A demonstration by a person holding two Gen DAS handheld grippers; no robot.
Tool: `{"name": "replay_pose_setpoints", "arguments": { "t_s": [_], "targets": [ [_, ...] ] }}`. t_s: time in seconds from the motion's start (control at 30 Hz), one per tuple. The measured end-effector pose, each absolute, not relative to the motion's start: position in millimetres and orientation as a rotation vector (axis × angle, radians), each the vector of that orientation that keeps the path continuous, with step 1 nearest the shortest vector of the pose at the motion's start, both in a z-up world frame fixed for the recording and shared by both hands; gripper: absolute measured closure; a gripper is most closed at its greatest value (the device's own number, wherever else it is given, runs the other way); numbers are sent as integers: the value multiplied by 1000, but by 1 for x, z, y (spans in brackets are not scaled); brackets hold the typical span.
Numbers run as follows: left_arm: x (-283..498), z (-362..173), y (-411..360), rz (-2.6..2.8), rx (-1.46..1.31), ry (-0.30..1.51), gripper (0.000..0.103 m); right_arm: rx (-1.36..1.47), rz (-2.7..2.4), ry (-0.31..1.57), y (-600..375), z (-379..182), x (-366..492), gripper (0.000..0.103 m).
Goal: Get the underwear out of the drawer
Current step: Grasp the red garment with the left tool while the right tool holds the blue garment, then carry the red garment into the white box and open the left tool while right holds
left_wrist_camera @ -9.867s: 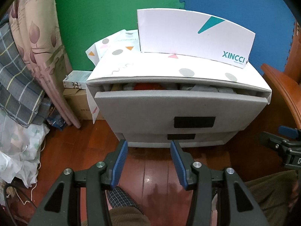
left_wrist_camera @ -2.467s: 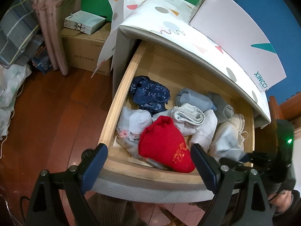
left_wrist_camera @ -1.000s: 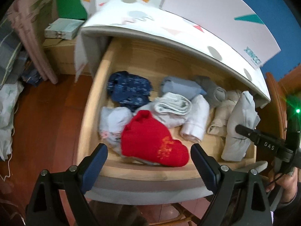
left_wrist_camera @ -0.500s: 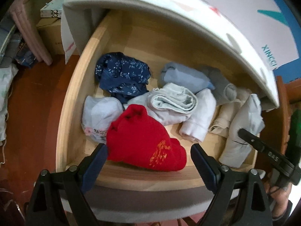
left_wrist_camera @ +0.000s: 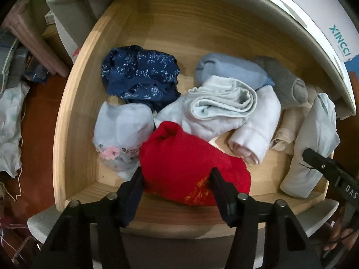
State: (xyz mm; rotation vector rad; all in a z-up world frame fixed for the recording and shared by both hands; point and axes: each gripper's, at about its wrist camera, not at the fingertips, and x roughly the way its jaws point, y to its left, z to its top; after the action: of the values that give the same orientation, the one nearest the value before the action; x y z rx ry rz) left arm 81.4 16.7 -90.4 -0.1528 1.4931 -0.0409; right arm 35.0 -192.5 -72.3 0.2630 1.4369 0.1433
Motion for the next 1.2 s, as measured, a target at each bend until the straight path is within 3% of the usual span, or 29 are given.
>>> {"name": "replay_pose_setpoints", "arguments": {
  "t_s": [0.13,0.43,0.77,1.0,1.2],
  "targets": [
    [78,-88,13,-66,-137,1481,59,214,141,1484,-184,-80,37,50],
    [62,-80,8,-118,-153,1459,63,128,123,1574,-168,-97,41,48],
    [46,-57,0,-161,-143,1365,63,166,116,1433,-175,-73,39,72],
    [29,-34,14,-179,-176,1260,63,174,61,1341,-190,-46,29,74],
    [22,-10,16,-193,-149,1203,63,203,15,1369,-212,-50,23,74]
  ]
}}
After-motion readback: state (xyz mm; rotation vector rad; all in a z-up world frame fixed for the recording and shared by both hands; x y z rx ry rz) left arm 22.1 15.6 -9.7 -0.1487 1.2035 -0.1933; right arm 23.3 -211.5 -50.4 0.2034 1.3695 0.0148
